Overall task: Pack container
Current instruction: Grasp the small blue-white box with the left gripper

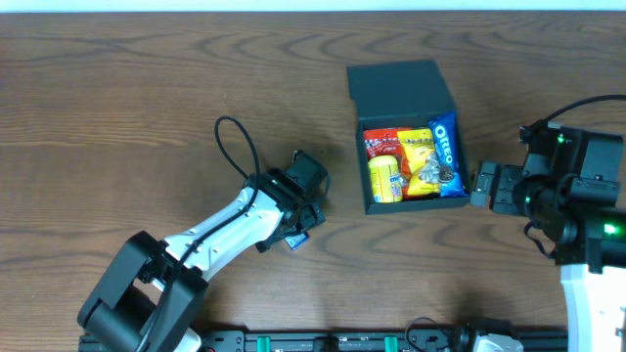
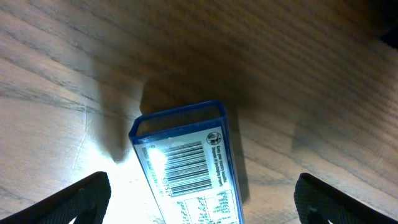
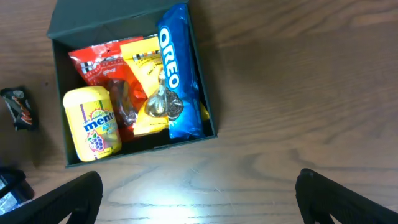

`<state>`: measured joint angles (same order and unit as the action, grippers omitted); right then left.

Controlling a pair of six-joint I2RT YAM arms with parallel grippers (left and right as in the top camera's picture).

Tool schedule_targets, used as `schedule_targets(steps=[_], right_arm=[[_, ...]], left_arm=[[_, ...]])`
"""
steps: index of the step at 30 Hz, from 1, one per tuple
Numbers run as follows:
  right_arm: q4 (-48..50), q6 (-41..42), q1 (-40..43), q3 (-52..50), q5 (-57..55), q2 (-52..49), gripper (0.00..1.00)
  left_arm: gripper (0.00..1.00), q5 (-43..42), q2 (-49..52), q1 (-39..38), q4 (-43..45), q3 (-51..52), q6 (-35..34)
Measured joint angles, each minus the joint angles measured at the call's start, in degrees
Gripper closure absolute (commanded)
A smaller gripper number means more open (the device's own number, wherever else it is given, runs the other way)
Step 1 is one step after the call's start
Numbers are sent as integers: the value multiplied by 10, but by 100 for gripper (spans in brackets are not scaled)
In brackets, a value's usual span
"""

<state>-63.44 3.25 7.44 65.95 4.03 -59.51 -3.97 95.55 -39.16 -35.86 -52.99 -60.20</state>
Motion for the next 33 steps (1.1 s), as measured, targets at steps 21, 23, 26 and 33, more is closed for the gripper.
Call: schedule_targets(steps=[21, 23, 26, 33], right_arm=[[0, 0, 0, 0, 0, 0, 1], [0, 0, 0, 0, 0, 0, 1], [0, 0, 0, 0, 0, 0, 1], [0, 0, 0, 0, 0, 0, 1]], left_arm=[[6, 14, 14, -1, 20, 0, 0], [12, 14, 16, -1, 21, 0, -2], [13, 14, 21, -1, 21, 0, 0], [26, 14, 25, -1, 22, 0, 0]])
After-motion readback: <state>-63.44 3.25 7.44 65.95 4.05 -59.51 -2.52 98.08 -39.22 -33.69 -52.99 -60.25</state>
